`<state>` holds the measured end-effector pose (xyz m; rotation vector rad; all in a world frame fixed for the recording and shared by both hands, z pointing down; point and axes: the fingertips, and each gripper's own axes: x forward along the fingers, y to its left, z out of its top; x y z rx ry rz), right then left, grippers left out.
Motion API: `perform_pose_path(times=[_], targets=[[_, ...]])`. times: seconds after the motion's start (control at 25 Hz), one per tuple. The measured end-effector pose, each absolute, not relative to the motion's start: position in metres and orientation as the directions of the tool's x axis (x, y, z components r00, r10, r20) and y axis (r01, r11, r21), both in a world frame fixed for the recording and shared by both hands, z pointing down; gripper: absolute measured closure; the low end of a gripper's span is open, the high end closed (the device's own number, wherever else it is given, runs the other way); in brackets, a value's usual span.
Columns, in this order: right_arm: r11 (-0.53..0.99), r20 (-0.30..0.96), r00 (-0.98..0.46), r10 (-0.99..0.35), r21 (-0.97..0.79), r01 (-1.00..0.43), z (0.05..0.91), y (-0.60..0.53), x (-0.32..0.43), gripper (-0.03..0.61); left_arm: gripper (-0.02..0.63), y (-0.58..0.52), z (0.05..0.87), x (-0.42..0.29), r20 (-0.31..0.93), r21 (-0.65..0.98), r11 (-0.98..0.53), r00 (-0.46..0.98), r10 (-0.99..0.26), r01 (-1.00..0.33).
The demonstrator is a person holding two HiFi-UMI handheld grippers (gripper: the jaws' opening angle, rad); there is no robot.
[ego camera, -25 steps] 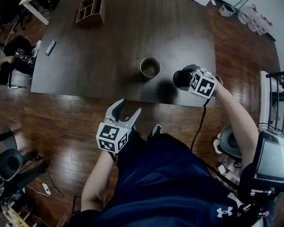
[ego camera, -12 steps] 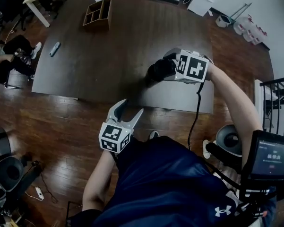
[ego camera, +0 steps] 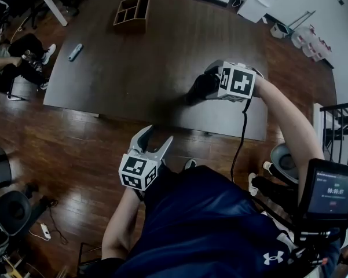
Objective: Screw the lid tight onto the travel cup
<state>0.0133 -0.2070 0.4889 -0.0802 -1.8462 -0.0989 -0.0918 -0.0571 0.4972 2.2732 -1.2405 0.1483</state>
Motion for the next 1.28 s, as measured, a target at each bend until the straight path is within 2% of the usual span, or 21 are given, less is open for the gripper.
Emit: perform_pose_path(times=[0.16,0.36,0.44,0.64,0.68,0.8,0.88,0.92,1.04,1.12,1.16,1.28], targets=[[0.993,0.969,-0.245,0.004,0.025,0.116,0.497,-0.203,0.017,0.242,0.345,-0.06,0.49,-0.088,0.331,0.405,-0.451,0.587,-0.738,-0.795],[0.996,0.939,-0.342,-0.041,0.067,0.064,0.498,-0.211,0.008,0.227,0.345,-0.059,0.489,-0.089,0.336,0.411,-0.457,0.597,-0.729,-0.789],[0.995,0.915,-0.397,-0.071,0.094,0.039,0.489,-0.212,0.01,0.19,0.345,-0.057,0.487,-0.088,0.334,0.41,-0.466,0.605,-0.723,-0.784],[0.978,0.739,-0.647,-0.189,0.085,-0.188,0.42,-0.213,0.033,0.195,0.345,-0.056,0.474,-0.086,0.311,0.399,-0.491,0.618,-0.723,-0.775],[0.968,0.686,-0.693,-0.221,0.065,-0.244,0.406,-0.211,0.04,0.223,0.345,-0.058,0.47,-0.083,0.302,0.397,-0.497,0.621,-0.724,-0.772],[0.913,0.476,-0.814,-0.332,-0.053,-0.404,0.368,-0.194,0.061,0.388,0.369,-0.067,0.451,-0.07,0.265,0.377,-0.521,0.628,-0.731,-0.766],[0.866,0.354,-0.841,-0.411,-0.137,-0.481,0.355,-0.175,0.078,0.522,0.403,-0.072,0.435,-0.057,0.233,0.361,-0.534,0.629,-0.742,-0.764],[0.843,0.311,-0.839,-0.446,-0.168,-0.511,0.353,-0.166,0.087,0.548,0.419,-0.074,0.426,-0.048,0.213,0.358,-0.54,0.63,-0.747,-0.762],[0.76,0.199,-0.809,-0.554,-0.275,-0.588,0.343,-0.139,0.114,0.566,0.463,-0.078,0.395,-0.018,0.155,0.354,-0.574,0.652,-0.743,-0.738],[0.677,0.114,-0.762,-0.637,-0.389,-0.625,0.336,-0.121,0.13,0.566,0.556,-0.078,0.374,0.001,0.144,0.347,-0.611,0.685,-0.715,-0.711],[0.637,0.082,-0.733,-0.675,-0.437,-0.635,0.334,-0.113,0.137,0.566,0.581,-0.077,0.366,0.01,0.144,0.342,-0.628,0.7,-0.7,-0.699],[0.554,0.053,-0.654,-0.755,-0.482,-0.679,0.334,-0.098,0.153,0.566,0.6,-0.074,0.352,0.032,0.145,0.313,-0.658,0.719,-0.68,-0.685]])
